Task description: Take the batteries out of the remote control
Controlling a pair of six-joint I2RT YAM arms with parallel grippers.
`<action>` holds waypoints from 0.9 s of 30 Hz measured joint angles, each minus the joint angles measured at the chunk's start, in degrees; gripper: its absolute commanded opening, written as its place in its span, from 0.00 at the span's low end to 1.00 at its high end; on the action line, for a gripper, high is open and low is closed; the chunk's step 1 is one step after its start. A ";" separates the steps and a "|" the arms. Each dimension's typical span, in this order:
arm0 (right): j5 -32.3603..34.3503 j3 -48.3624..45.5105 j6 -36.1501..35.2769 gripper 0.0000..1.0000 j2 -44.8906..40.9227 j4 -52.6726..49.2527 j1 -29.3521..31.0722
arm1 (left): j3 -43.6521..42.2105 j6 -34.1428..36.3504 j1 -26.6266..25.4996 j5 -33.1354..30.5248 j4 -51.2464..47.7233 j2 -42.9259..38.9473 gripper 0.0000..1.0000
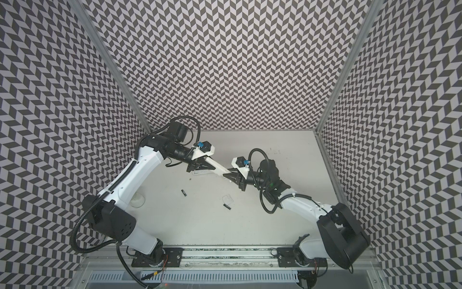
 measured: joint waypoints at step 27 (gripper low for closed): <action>15.80 -9.81 19.12 0.99 -6.60 7.56 -4.07 | -18.95 -33.20 2.93 1.09 29.44 -0.57 0.02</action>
